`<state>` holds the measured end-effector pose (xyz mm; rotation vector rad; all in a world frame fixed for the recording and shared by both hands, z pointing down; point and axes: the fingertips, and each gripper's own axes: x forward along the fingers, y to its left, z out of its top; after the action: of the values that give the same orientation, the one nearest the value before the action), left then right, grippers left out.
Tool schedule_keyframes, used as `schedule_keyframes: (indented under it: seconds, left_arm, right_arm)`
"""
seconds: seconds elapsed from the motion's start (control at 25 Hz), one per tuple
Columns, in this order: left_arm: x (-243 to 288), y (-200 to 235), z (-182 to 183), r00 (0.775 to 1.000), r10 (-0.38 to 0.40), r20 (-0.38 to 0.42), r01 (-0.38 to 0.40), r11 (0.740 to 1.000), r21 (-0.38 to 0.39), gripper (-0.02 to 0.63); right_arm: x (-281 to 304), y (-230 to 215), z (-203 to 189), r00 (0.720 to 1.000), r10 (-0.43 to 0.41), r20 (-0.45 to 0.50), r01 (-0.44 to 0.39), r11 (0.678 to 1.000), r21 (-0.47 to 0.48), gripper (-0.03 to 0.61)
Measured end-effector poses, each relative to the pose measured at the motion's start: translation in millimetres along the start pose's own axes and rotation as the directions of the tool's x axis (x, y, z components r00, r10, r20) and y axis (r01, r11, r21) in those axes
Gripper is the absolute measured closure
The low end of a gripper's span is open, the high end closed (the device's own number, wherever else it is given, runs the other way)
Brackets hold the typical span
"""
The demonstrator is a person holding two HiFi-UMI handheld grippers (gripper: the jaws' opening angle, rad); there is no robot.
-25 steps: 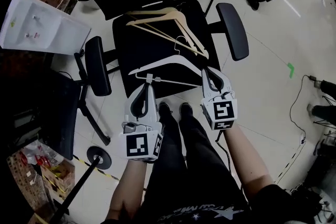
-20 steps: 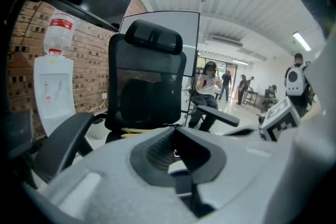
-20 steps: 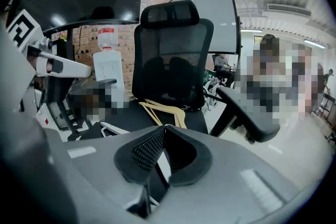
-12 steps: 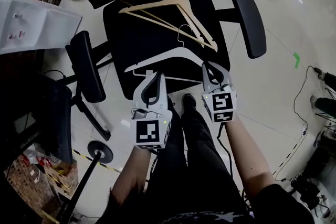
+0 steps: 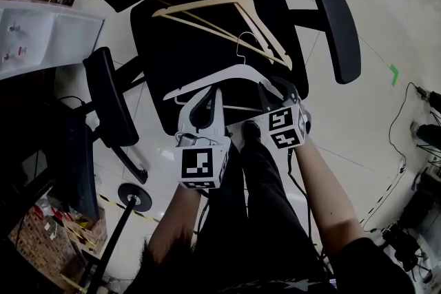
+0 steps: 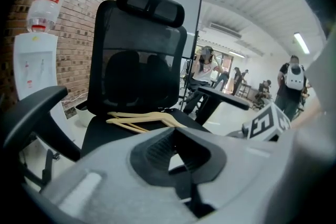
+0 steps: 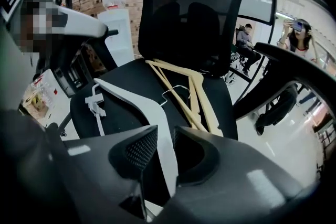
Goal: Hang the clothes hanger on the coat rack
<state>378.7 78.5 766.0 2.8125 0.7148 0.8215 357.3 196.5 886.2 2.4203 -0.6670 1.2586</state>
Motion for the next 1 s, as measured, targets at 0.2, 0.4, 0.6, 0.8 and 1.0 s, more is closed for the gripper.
schedule_keyframes:
  seconds: [0.2, 0.4, 0.6, 0.8, 1.0]
  left_arm:
    - [9.4, 5.2, -1.3, 1.0, 0.019, -0.006, -0.019, 0.999, -0.034, 0.609]
    - [17.8, 8.9, -9.5, 0.999, 0.036, -0.026, -0.037, 0.998, -0.041, 0.609]
    - [23.0, 15.8, -22.2, 0.997, 0.057, -0.052, -0.06, 0.997, -0.045, 0.609]
    - [28.6, 20.6, -31.3, 0.995, 0.063, -0.08, -0.068, 0.996, -0.061, 0.609]
    - [33.4, 22.7, -43.6, 0.992, 0.071, -0.108, -0.08, 0.993, -0.083, 0.609]
  right_arm:
    - [17.1, 6.0, -17.1, 0.994, 0.037, -0.1, -0.041, 0.999, -0.033, 0.432]
    - [33.5, 7.5, -28.0, 0.986, 0.053, -0.159, -0.068, 0.993, -0.093, 0.404]
    - [43.6, 9.3, -30.1, 0.98, 0.062, -0.187, -0.083, 0.991, -0.108, 0.405]
    - [45.6, 9.0, -31.2, 0.983, 0.072, -0.168, -0.089, 0.991, -0.095, 0.405]
    - [46.0, 10.3, -30.9, 0.984, 0.086, -0.154, -0.104, 0.989, -0.108, 0.418]
